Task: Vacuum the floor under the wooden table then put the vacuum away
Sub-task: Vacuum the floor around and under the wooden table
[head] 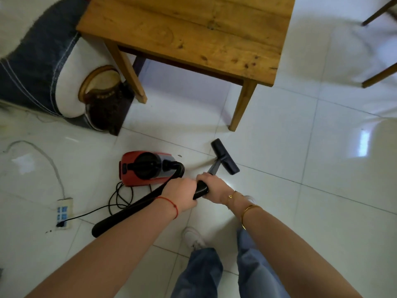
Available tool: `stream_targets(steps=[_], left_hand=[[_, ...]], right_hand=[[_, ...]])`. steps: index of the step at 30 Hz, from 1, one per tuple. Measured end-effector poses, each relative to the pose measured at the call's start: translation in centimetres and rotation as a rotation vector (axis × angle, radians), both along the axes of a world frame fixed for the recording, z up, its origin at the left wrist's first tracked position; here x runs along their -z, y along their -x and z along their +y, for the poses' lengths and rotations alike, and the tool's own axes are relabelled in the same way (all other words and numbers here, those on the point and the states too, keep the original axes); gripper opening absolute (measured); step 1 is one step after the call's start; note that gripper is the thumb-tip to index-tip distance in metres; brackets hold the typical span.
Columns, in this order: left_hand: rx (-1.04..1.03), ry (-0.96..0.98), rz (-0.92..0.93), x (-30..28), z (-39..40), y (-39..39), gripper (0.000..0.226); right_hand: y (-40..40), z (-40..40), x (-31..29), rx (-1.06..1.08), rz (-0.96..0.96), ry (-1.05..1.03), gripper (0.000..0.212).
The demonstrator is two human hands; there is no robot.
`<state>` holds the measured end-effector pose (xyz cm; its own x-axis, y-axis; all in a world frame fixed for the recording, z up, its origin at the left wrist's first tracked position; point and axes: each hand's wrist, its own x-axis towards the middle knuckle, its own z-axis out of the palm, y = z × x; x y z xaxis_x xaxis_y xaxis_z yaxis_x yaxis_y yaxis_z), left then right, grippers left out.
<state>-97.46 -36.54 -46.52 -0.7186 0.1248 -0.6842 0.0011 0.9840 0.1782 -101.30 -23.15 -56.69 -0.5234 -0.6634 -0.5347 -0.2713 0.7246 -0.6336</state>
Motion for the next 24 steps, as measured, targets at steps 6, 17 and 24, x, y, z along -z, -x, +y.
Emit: stream_targets(steps=[6,17,24], left_hand=[[0.022,-0.018,0.017,1.2,6.5,3.9,0.027],[-0.018,-0.005,0.066,2.5,17.7,15.0,0.027],[-0.059,-0.002,0.095,3.5,22.3,21.7,0.026]], right_hand=[[3.7,6.7,1.3,0.039,0.008,-0.008,0.025],[15.4,17.7,2.6,0.039,0.047,-0.048,0.026],[22.7,22.1,3.4,0.025,0.069,-0.099,0.026]])
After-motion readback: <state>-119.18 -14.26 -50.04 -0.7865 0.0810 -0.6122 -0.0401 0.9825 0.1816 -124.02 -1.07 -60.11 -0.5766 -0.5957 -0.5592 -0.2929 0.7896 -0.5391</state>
